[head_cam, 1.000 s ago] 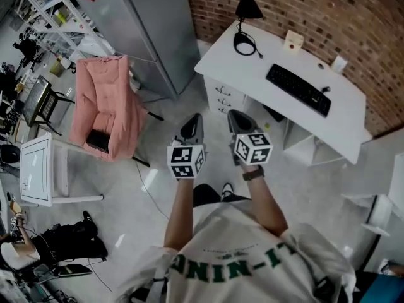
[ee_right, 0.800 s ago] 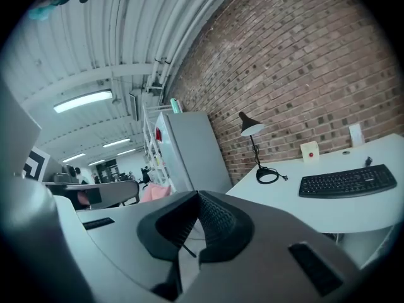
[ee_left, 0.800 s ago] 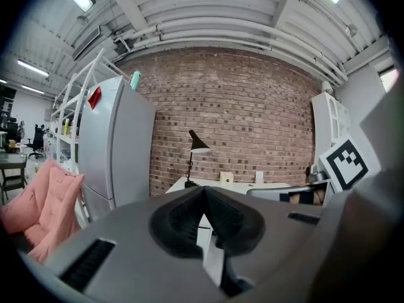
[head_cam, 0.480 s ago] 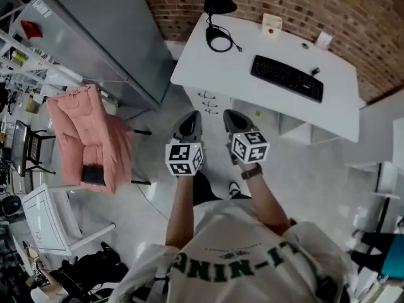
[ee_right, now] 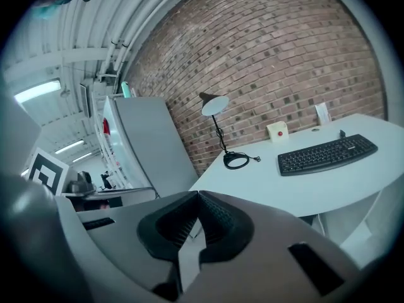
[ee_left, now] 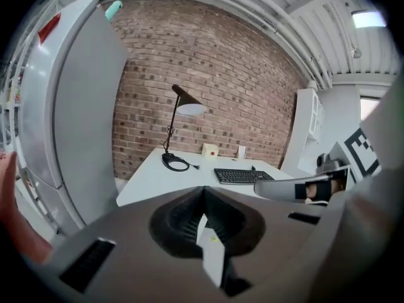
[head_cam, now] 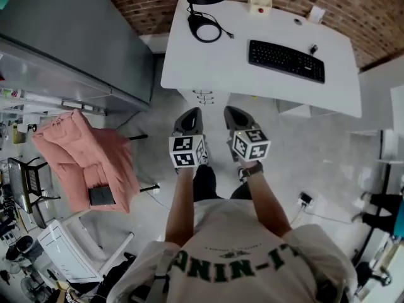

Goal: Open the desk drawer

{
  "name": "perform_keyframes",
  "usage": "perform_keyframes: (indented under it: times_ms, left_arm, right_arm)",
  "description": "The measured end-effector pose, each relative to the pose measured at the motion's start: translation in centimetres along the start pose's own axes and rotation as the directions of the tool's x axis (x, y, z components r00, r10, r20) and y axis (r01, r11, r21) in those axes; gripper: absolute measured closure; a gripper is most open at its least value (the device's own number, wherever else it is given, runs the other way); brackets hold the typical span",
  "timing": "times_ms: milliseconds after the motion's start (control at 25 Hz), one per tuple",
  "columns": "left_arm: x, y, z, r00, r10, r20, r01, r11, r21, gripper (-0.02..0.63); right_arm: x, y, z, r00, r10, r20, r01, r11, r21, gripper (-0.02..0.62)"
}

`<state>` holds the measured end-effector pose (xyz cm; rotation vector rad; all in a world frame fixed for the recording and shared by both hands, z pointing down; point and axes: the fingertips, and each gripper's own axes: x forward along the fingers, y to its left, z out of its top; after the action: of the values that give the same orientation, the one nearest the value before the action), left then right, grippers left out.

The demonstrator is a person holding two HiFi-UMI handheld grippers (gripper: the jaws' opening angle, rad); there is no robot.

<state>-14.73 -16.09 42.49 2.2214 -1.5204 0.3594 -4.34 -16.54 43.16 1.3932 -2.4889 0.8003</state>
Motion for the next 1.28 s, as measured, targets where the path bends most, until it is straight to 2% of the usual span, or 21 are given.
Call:
perform_keyframes:
  times_ms: [280, 480, 800, 1040, 1160, 1280]
  left_arm:
    - [6.0, 3.6, -6.0, 0.994, -0.083, -0.068, 0.071, 0.985, -0.157, 0.609]
    - [9.0, 4.9, -10.6, 0.983, -0.114, -0.143, 0.079, 0.970, -0.229, 0.609]
    - [14.7, 5.5, -16.8, 0.982, -0.123, -0.144, 0.059, 0.922, -0.382, 0.609]
    - [19.0, 6.5, -20.9, 0.980, -0.141, -0.140, 0.054, 0.867, -0.495, 0.589]
    - [21.4, 7.0, -22.8, 0.982, -0.141, -0.130, 0.043, 0.823, -0.566, 0.563]
    - [23.8, 7.6, -24.1, 0.986, -0.134, -0.103, 0.038, 0.768, -0.639, 0.543]
  right_arm:
    - [5.2, -2.5, -4.0, 0.997, -0.067, -0.034, 0.068, 0.997, 0.040, 0.592]
    - [7.1, -3.7, -5.8, 0.995, -0.073, -0.066, 0.079, 0.994, 0.082, 0.591]
    - [9.9, -7.0, -10.8, 0.993, -0.039, -0.110, 0.044, 0.998, 0.046, 0.591]
    - [12.5, -9.6, -14.5, 0.988, -0.060, -0.140, 0.074, 0.992, 0.100, 0.591]
    - [13.7, -10.5, -15.7, 0.986, -0.064, -0.154, 0.085, 0.988, 0.131, 0.591]
    - [14.9, -11.4, -16.3, 0.986, -0.052, -0.157, 0.072, 0.989, 0.129, 0.591]
